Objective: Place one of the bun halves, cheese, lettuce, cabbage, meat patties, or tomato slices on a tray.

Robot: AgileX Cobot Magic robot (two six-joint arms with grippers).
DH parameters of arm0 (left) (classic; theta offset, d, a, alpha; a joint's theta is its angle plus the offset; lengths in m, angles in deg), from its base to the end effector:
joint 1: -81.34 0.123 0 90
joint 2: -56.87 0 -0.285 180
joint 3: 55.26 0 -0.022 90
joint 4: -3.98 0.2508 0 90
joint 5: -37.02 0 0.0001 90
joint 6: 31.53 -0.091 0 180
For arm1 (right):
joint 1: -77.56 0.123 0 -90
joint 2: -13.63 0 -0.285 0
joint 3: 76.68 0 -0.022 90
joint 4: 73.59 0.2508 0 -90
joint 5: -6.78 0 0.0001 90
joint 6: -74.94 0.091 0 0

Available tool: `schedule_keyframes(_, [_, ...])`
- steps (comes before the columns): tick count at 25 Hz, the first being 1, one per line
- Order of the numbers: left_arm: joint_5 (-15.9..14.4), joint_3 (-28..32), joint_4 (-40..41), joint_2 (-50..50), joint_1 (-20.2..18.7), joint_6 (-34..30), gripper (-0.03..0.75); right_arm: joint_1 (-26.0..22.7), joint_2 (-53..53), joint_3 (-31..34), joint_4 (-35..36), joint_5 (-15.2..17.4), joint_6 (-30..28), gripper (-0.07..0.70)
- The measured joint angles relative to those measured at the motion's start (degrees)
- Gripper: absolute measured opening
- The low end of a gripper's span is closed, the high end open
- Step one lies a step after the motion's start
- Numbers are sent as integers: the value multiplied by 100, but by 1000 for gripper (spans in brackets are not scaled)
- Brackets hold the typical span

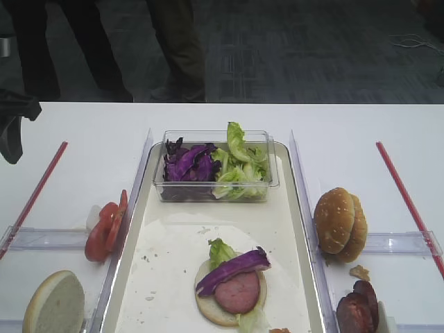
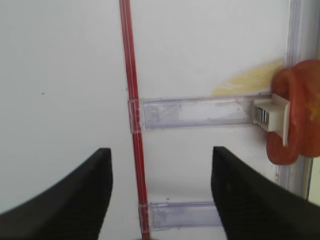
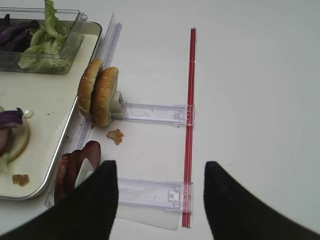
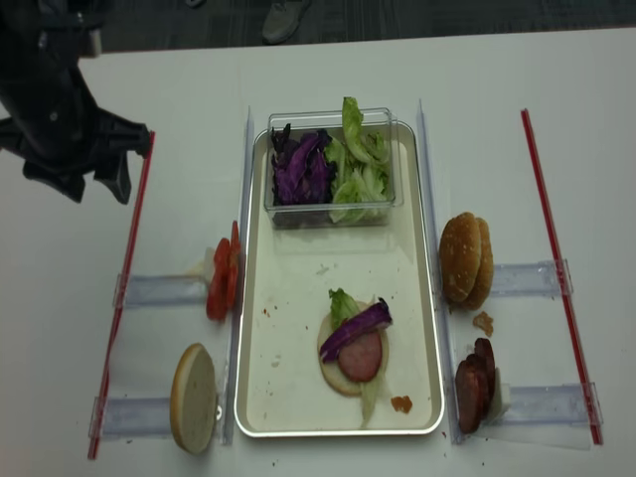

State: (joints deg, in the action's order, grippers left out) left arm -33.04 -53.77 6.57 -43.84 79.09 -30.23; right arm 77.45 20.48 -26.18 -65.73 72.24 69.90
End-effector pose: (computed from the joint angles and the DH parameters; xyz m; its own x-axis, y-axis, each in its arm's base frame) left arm 0.3148 -0.0085 0.2814 -0.9903 0.0316 -0.1353 0.0263 0.9988 0.0411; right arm -0.0076 0.0113 0.2621 -0.5354 -0.0294 -0.8441 -0.1194 0.9920 0.0412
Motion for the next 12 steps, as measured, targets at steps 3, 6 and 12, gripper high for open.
schedule_keyframes(3, [-4, 313, -1, 326, 0, 0, 410, 0, 0, 0, 0, 0, 10, 434])
schedule_keyframes(6, [-4, 644, -1, 620, 0, 0, 410, 0, 0, 0, 0, 0, 10, 434])
schedule_keyframes(12, [-14, 1243, -1, 1282, 0, 0, 410, 0, 0, 0, 0, 0, 10, 434])
